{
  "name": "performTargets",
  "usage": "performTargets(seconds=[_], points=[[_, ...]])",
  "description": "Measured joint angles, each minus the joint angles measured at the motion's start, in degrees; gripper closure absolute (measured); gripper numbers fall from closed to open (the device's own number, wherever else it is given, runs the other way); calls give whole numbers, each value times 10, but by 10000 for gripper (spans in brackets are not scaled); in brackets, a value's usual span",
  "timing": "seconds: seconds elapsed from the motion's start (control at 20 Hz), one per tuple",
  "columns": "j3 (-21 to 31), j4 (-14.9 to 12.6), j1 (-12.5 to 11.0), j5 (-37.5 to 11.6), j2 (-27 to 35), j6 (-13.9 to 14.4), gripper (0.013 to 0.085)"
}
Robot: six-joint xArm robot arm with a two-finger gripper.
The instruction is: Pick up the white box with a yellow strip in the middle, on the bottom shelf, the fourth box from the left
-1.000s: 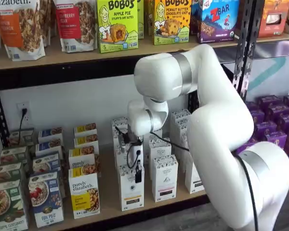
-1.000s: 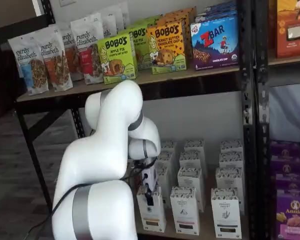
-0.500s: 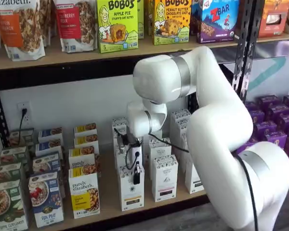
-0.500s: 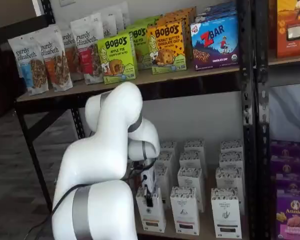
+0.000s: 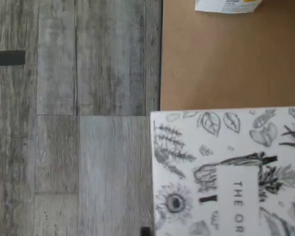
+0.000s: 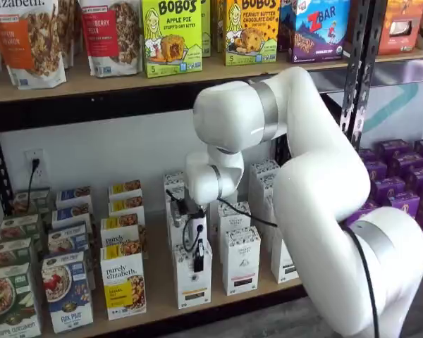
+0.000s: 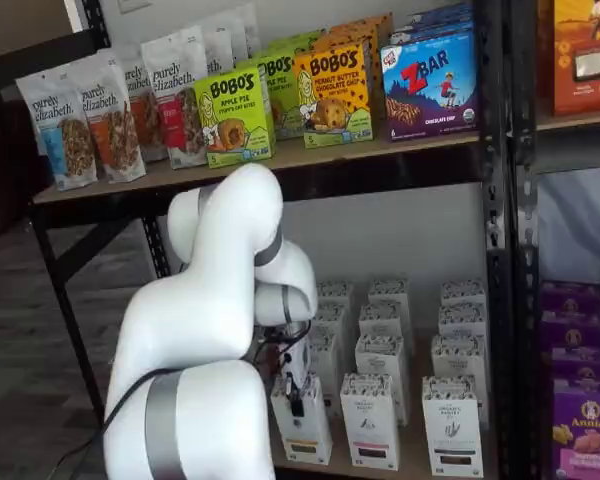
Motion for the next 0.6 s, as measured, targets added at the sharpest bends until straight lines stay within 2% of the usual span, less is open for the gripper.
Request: performTargets(seconds=[0.1, 0.15, 0.2, 0.4, 0.5, 0.6], points=[[7, 3, 1, -4, -4, -1, 450], [10, 4, 1, -5, -6, -2, 450], [14, 5, 2, -6, -8, -3, 490], [29, 12, 3, 13, -24, -8, 490], [56, 19, 5, 6, -43, -12, 490], [80, 13, 7, 1, -59, -5, 490]])
